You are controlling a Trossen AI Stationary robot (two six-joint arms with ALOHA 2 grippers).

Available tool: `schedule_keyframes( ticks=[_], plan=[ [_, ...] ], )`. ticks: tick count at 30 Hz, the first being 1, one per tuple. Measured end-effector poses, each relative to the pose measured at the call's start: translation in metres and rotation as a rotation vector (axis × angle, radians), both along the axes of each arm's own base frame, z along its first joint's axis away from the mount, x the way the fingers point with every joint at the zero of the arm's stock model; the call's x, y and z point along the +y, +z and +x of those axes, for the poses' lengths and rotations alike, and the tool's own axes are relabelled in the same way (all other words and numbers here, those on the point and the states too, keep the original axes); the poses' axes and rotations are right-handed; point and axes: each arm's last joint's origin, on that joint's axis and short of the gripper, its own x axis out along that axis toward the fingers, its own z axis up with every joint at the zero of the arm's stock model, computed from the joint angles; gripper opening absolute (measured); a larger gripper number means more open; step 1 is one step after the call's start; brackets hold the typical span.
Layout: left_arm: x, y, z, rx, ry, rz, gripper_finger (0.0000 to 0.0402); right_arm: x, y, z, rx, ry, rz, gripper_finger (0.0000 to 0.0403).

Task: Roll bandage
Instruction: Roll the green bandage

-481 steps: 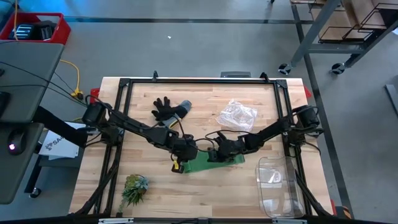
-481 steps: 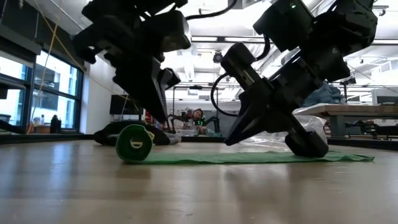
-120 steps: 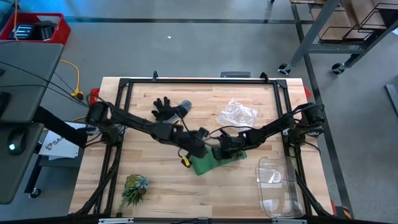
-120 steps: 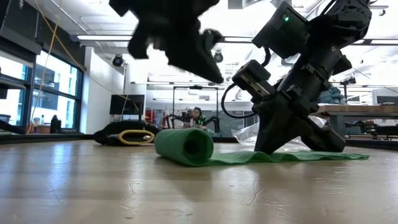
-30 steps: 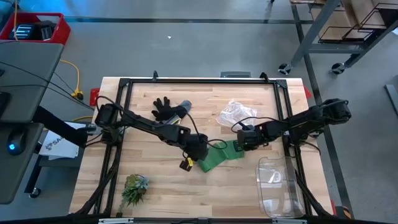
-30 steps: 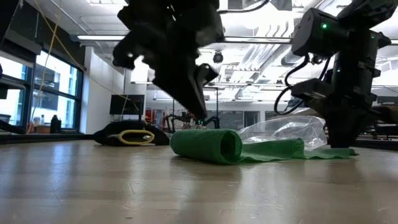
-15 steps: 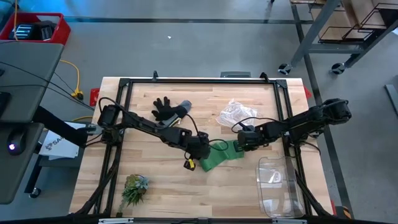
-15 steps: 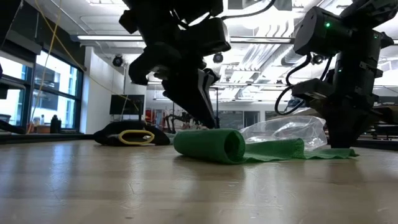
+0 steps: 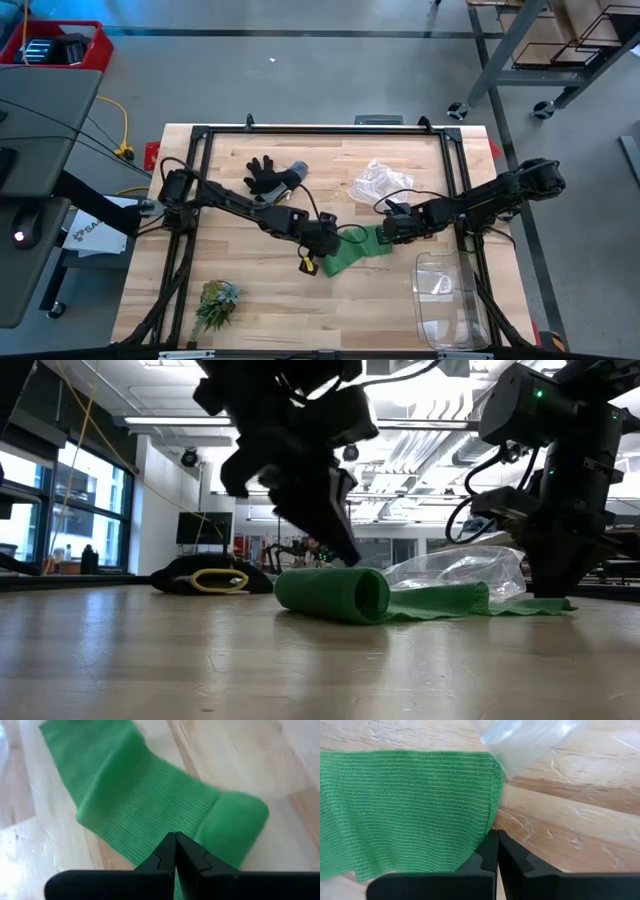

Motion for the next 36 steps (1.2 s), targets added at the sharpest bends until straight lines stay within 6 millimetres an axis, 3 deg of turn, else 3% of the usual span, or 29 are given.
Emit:
schedule_keyframes(
  ticks=[3, 7, 16, 26, 36],
  plan=[
    [-0.001, -0.002, 0.003, -0.019, 0.0, -0.01, 0.0, 0.0, 0.0, -0.001, 0.006, -0.006, 0.001, 0.0],
    [-0.002, -0.022, 0.007, 0.019, -0.009, -0.013, 0.0, -0.002, 0.0, 0.0, 0.008, -0.012, 0.008, 0.0],
    [0.005, -0.022, 0.014, -0.049, 0.039, 0.014, 0.0, -0.001, 0.0, 0.001, -0.011, -0.019, 0.016, 0.0],
    [0.006, -0.049, 0.027, 0.031, -0.014, -0.053, 0.0, 0.0, 0.0, 0.003, -0.025, -0.016, 0.038, 0.0],
    [-0.008, -0.054, 0.017, 0.195, -0.067, -0.073, 0.0, 0.024, 0.002, 0.002, -0.06, 0.01, 0.126, 0.0]
  ],
)
